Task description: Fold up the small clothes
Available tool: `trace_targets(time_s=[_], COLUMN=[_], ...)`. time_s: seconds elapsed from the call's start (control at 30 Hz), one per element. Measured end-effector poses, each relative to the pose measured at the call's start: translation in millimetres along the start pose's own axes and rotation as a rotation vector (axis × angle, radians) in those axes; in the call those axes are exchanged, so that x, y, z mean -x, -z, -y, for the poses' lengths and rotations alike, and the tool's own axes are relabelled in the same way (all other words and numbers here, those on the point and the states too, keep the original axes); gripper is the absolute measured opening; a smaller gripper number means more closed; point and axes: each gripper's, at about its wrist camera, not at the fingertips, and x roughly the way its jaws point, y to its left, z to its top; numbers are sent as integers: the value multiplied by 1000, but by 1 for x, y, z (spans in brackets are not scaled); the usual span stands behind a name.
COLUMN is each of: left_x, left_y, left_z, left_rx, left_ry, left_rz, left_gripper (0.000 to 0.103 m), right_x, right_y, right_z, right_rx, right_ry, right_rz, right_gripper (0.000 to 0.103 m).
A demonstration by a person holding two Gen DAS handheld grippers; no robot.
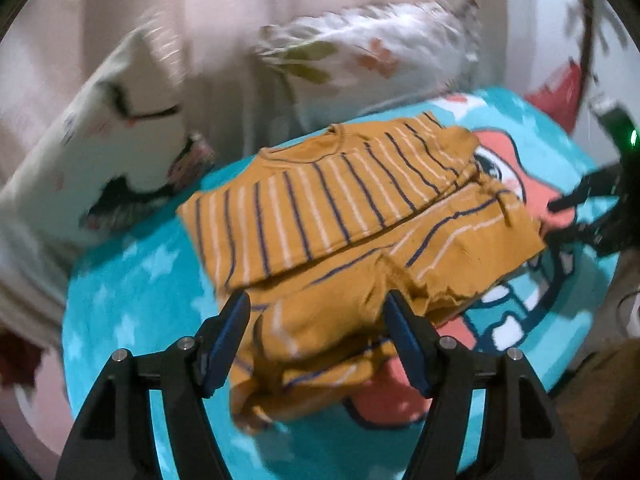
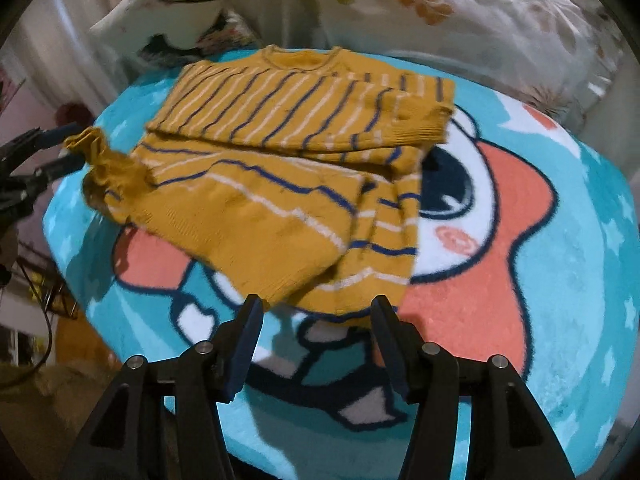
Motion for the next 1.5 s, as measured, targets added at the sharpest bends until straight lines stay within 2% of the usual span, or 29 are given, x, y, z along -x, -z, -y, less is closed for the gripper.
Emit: trace_targets(time_s=[0.07,0.1,0.2,0.23,0.4,0.53,0.8,1.0,1.03,1.07,1.1,1.13,1.27,1.4,1.5], left_x=[-15,-24,-37,-40,-47,-46,-39,-32,-32,-32,-32,-31,-30,-37,-58], left_y=[-6,-9,-12,-13,-11,-10,-8,-5,-5,-5,-6,-6,-11,-21,-39], left_z=[7,8,-7,-19,-48,-52,-55,-60,-62,-64,-67,-70,-86,-113,-131], left_rx=[-25,-23,80,150,336,382,463,502,505,505,505,505,534,588,577], left_ry=[-15,-21,7,25,34,11,-24,-26,-20,-13,-6,0,25,80,66], left_rz=[-46,-78,-90,-93,-90,-98,-92,-83,-81,-80,-78,-73,-44,-19,-34], left_gripper=[35,11,10,10,10,10,10,10,10,10,10,9,9,8,6], right_x=[4,6,14,16,11,-2,-21,-40,-41,-42,-41,-40,-27,-3,4], right_y=[-2,-3,-4,-4,-3,-4,-5,-11,-16,-19,-26,-37,-68,-111,-151], right_z=[6,10,13,11,-13,-30,-65,-86,-86,-86,-82,-76,-55,-29,-5], right_rx=[-23,-35,-15,9,170,294,580,680,662,637,596,530,348,171,61], right_ry=[-5,-6,10,14,60,101,96,82,59,35,-10,-66,-109,-118,-83], right_rz=[7,12,36,40,33,37,87,104,97,85,65,35,35,110,172], right_gripper=[61,61,61,61,61,61,65,65,62,53,28,10,5,4,4])
